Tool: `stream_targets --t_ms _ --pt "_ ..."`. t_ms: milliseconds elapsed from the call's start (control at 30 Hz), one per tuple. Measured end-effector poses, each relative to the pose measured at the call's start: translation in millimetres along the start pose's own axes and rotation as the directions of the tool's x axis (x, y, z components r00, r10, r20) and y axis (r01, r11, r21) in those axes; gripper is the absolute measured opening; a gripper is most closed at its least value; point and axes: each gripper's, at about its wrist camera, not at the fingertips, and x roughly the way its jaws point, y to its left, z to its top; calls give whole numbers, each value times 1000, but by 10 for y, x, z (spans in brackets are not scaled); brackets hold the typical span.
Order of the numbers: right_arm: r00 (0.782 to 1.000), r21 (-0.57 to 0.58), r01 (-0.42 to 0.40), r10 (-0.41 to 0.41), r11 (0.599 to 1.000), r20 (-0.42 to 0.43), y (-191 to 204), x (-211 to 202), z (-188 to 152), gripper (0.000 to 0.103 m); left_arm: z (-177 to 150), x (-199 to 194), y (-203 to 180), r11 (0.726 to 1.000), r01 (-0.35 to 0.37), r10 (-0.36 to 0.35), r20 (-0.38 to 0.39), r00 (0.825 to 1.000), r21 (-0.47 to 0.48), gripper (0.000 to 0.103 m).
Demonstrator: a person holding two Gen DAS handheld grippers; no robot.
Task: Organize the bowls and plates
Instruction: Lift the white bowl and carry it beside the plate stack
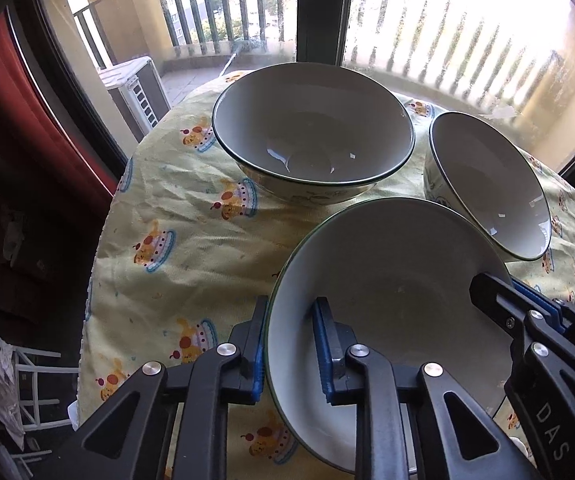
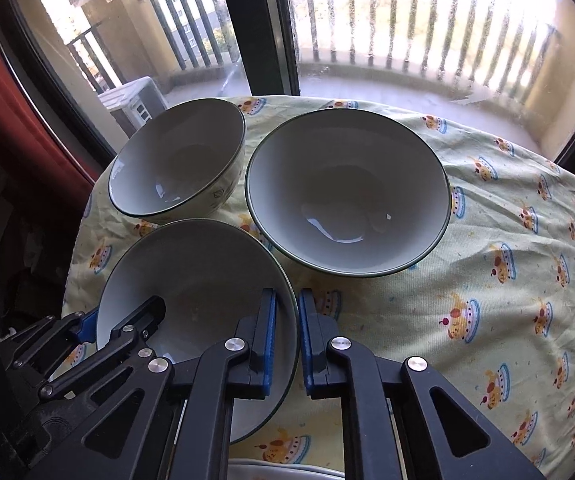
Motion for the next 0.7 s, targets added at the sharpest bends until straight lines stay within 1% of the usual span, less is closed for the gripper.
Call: stream_targets --t_ms 133,300,467,533,700 --pt "1000 -13 -8 8 1000 -19 -15 0 21 13 -10 -27 -24 1000 -12 12 -10 1000 14 19" --pt "1000 -39 8 -9 999 -11 -7 -94 8 13 -27 -81 -33 1000 4 -4 -14 1000 2 19" --pt "1000 -35 13 -13 999 -8 -43 -243 -51 13 -71 -214 -95 1000 5 -5 8 1000 25 19" --pt "1000 -30 20 -20 999 3 -64 -326 -77 13 -87 -271 -126 999 16 -17 14 1000 36 19" --pt "998 -2 44 -43 999 45 -152 -583 -147 13 -152 -505 -236 996 37 -42 63 997 76 19"
